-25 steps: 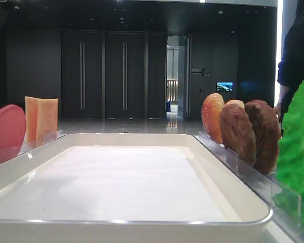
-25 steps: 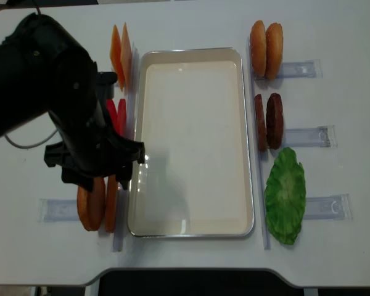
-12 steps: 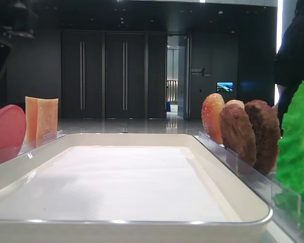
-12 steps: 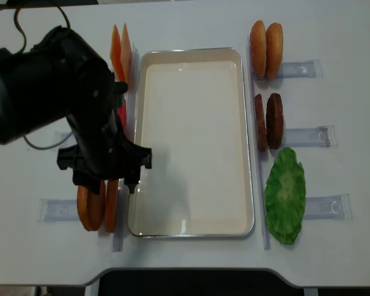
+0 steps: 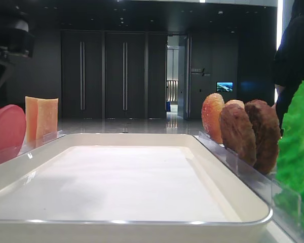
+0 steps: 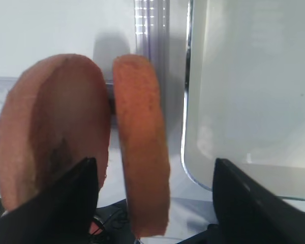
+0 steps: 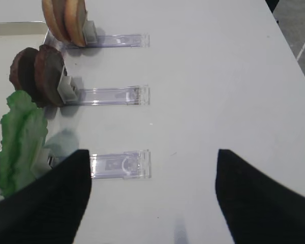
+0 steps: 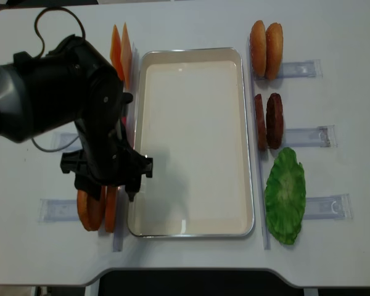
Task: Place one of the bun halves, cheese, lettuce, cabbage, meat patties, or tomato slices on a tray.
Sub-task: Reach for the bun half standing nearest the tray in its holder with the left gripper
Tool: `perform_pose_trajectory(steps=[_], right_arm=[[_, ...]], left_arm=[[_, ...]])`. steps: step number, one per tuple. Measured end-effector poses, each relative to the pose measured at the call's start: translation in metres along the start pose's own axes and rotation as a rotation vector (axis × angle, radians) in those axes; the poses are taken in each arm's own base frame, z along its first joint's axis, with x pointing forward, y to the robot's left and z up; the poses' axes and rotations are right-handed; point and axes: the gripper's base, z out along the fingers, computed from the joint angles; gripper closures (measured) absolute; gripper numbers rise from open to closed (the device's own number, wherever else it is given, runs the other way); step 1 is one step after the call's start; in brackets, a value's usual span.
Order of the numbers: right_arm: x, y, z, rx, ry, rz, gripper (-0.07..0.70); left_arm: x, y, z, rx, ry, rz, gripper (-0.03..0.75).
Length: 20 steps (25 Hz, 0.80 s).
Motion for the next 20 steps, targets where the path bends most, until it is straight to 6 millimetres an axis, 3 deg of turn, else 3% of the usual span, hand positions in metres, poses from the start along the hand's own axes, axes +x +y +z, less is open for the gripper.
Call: perform_pose_trajectory(steps=[5,14,20], right_arm=[[0.0,0.0,0.0,0.0,0.0,0.0,0.142],[0.0,0.0,0.0,0.0,0.0,0.0,0.142],[0.0,0.0,0.0,0.0,0.0,0.0,0.142]], left_arm=[[0.0013,0.0034,0.0002,-0.039,0.016,0.013,0.262],[-0.001,0.0073,0.0,-0.082,-0.008,0.037,0.556],[-0.0001,0.0085,-0.0001,-0.095,0.003,0.053,0.574]])
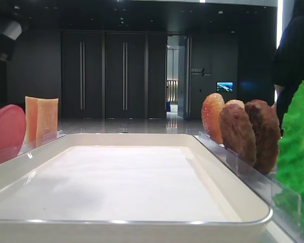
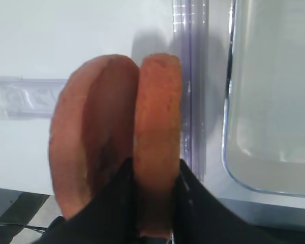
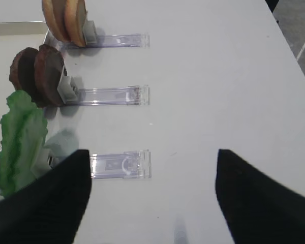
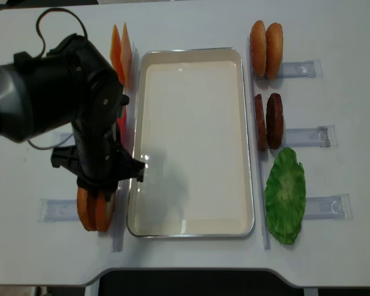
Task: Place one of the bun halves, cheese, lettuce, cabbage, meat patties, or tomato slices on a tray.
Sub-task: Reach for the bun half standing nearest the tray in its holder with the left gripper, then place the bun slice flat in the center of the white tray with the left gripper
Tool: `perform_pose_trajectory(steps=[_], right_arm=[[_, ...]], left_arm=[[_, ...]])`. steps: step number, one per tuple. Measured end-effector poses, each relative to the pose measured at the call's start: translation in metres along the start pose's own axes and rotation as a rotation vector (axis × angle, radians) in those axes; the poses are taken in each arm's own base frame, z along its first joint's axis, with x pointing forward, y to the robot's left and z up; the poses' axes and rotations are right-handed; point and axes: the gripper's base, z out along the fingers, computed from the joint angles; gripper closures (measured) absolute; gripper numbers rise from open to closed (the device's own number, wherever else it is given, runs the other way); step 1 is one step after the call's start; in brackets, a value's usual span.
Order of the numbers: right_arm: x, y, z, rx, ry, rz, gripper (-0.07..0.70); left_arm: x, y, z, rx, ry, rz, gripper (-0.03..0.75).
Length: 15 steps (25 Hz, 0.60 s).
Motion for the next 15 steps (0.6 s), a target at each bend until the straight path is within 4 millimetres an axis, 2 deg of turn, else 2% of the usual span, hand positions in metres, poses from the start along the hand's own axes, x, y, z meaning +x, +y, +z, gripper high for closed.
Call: perform_pose_trajectory(steps=[6,15], right_arm=[[0.0,0.0,0.0,0.0,0.0,0.0,0.142],[0.0,0.0,0.0,0.0,0.0,0.0,0.142]], left_arm=[[0.003,0.001,-0.004,0.021,0.004,-0.01,0.574],[0.002,0.003,-0.045,0.156,-0.071,-0.057,0.574]])
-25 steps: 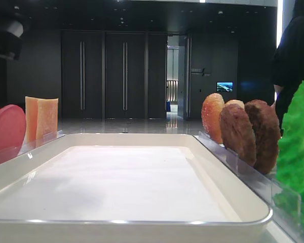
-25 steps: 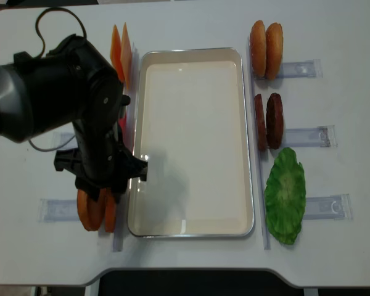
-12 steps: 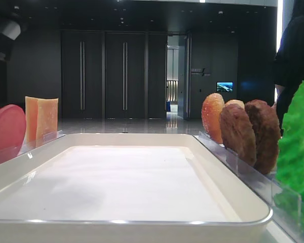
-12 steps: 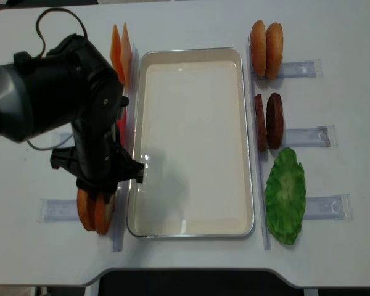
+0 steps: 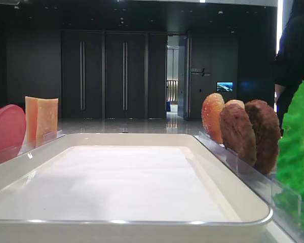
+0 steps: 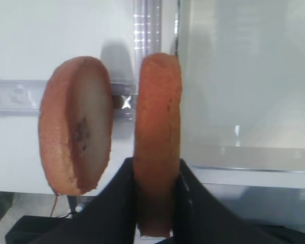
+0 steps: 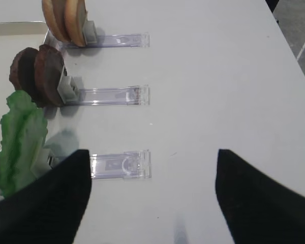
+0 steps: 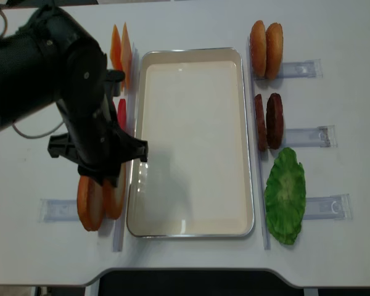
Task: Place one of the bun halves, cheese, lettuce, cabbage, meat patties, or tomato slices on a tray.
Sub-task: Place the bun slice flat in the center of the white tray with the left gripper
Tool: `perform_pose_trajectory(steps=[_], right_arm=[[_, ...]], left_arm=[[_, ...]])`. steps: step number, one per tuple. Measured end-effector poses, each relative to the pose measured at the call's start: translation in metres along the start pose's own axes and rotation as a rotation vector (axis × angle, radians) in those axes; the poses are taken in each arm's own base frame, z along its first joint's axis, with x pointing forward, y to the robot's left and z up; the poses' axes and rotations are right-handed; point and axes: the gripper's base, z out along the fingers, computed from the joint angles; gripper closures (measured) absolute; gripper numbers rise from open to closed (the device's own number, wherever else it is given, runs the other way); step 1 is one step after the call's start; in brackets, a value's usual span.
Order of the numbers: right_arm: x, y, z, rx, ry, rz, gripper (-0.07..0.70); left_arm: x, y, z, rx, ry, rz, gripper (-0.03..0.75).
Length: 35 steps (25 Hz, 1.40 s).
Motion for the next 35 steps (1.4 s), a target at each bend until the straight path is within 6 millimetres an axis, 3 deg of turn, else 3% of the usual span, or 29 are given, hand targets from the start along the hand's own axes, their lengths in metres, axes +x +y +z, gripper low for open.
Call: perform_pose_trajectory(steps=[4,12,28,35], right_arm=[[0.0,0.0,0.0,0.0,0.0,0.0,0.142],[0.0,0.0,0.0,0.0,0.0,0.0,0.142],[0.0,0.0,0.0,0.0,0.0,0.0,0.142],[0.0,0.0,0.0,0.0,0.0,0.0,0.142]], left_arm=[[-0.002,-0.005,-0.017,0.08,-0.022,-0.006,0.574],[-0.011,-0.028,-0.017,0.317,-0.085,0.01,0.575],[-0.035,-0.07,0.053,0.555,-0.076,0.059,0.577],[-0.038,-0.075,0.064,0.555,-0.064,0.048,0.577]])
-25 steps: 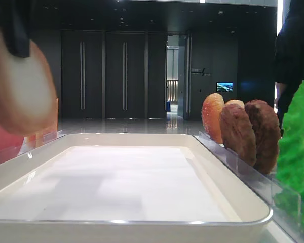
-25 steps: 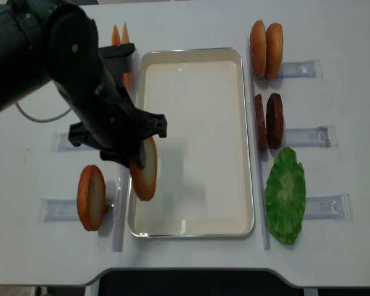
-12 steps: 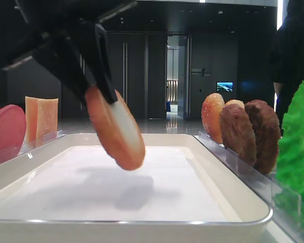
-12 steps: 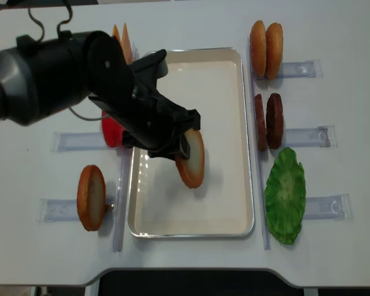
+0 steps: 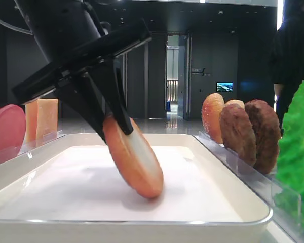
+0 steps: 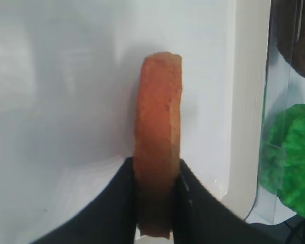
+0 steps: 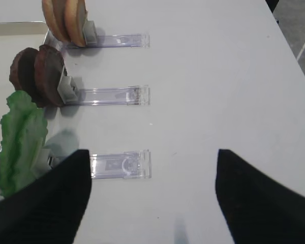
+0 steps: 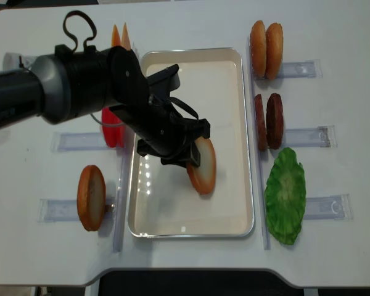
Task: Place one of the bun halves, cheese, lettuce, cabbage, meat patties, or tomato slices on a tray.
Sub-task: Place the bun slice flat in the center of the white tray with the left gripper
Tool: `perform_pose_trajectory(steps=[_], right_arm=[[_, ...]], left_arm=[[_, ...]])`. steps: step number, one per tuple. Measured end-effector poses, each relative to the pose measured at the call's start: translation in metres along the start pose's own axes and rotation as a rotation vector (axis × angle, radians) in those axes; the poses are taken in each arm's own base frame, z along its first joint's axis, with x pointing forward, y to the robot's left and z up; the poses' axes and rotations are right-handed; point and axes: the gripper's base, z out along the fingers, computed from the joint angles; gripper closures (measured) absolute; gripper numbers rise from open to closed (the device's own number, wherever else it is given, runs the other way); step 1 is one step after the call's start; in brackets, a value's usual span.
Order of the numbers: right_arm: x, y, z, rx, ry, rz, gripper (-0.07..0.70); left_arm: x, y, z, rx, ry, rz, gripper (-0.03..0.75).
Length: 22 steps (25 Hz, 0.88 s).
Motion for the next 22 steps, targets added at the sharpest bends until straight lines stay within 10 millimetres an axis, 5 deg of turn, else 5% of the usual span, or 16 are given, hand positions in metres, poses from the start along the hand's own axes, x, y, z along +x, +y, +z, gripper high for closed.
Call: perform_pose_trajectory(steps=[10,12,18,22], right_arm=[[0.0,0.0,0.0,0.0,0.0,0.0,0.142],[0.0,0.0,0.0,0.0,0.0,0.0,0.142],[0.0,0.0,0.0,0.0,0.0,0.0,0.142],[0.0,0.0,0.0,0.0,0.0,0.0,0.142]], left_arm=[[0.0007,0.0,0.0014,0.004,0.011,-0.008,0.573],[0.0014,0.0002,0.0012,-0.002,0.021,-0.01,0.529],[0.0075,0.0044,0.0014,-0.045,0.086,-0.023,0.227],[0.0088,0.0049,0.0012,-0.051,0.101,-0.026,0.177]])
